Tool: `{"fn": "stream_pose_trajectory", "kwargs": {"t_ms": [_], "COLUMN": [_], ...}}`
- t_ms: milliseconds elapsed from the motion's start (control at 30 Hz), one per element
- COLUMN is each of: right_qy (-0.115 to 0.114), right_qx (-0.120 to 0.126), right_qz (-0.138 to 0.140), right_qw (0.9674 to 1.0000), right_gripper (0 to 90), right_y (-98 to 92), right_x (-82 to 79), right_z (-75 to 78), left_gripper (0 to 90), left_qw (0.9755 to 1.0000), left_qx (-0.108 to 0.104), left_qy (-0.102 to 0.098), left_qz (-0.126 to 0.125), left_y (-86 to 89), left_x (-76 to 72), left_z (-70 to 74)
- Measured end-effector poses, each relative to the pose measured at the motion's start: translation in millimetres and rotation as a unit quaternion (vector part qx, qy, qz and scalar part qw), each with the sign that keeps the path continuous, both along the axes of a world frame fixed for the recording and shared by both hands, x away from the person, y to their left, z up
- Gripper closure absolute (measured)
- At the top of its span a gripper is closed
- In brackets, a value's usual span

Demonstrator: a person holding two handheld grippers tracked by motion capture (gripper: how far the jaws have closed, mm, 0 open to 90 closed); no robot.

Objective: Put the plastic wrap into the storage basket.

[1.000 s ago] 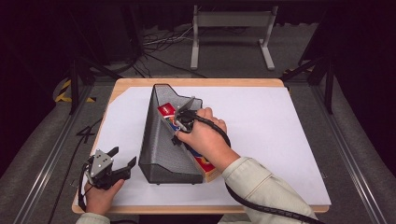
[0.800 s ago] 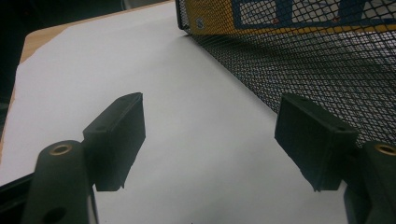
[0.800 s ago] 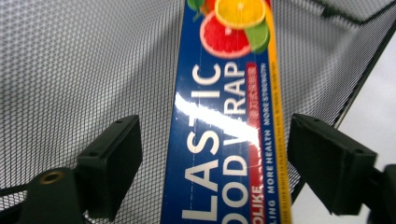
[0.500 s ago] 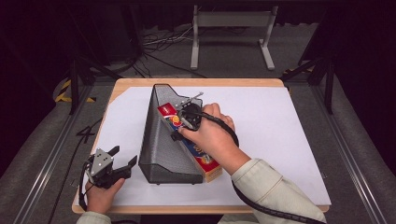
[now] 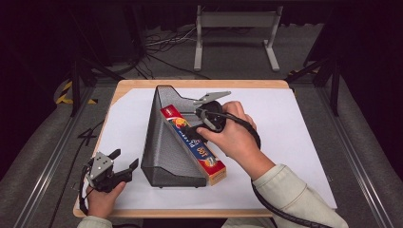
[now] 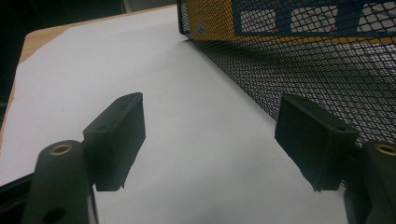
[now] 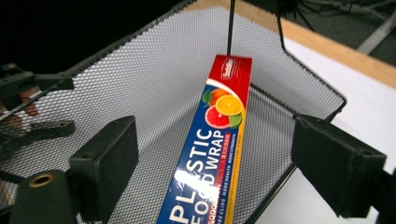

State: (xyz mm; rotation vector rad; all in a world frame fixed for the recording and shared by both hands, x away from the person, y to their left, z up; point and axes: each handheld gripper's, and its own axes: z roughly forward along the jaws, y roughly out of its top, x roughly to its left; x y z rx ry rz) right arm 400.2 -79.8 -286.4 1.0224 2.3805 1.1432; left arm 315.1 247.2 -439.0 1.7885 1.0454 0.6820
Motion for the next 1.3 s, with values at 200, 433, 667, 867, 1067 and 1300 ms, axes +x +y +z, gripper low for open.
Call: {"fn": "stream_pose_trajectory", "kwargs": {"t_ms": [200, 433, 667, 867, 1067, 1300], "right_qy": [-0.019, 0.001, 0.005, 0.002, 0.005, 0.007], "right_qx": [-0.003, 0.007, 0.017, 0.013, 0.013, 0.021], "right_qz": [0.012, 0.007, 0.002, -0.007, -0.022, -0.040], "right_qw": [0.9997, 0.9999, 0.9998, 0.9999, 0.9997, 0.9989], "right_gripper": [15.0, 14.0, 14.0, 14.0, 14.0, 14.0], "right_y": [-16.7, -51.0, -90.9, -123.1, -147.2, -178.1], "right_x": [-4.2, -5.7, 0.4, 3.2, 5.2, 3.4], "right_z": [10.0, 14.9, 9.7, 5.4, 1.0, -1.4], "left_gripper": [25.3, 25.2, 25.1, 24.7, 24.4, 24.4], "left_qw": [1.0000, 1.0000, 1.0000, 1.0000, 1.0000, 1.0000], "left_qx": [-0.004, -0.004, -0.001, -0.002, -0.004, -0.006], "left_qy": [0.000, -0.001, 0.003, 0.004, 0.005, 0.007], "left_qz": [0.000, 0.001, 0.000, 0.000, 0.000, -0.001], "left_y": [0.4, 0.7, 0.1, 0.4, 1.0, 1.1], "left_x": [-0.1, -0.5, 0.5, 0.3, 0.2, 0.1], "left_z": [0.1, 0.3, -0.7, -0.7, -0.6, -0.7]}}
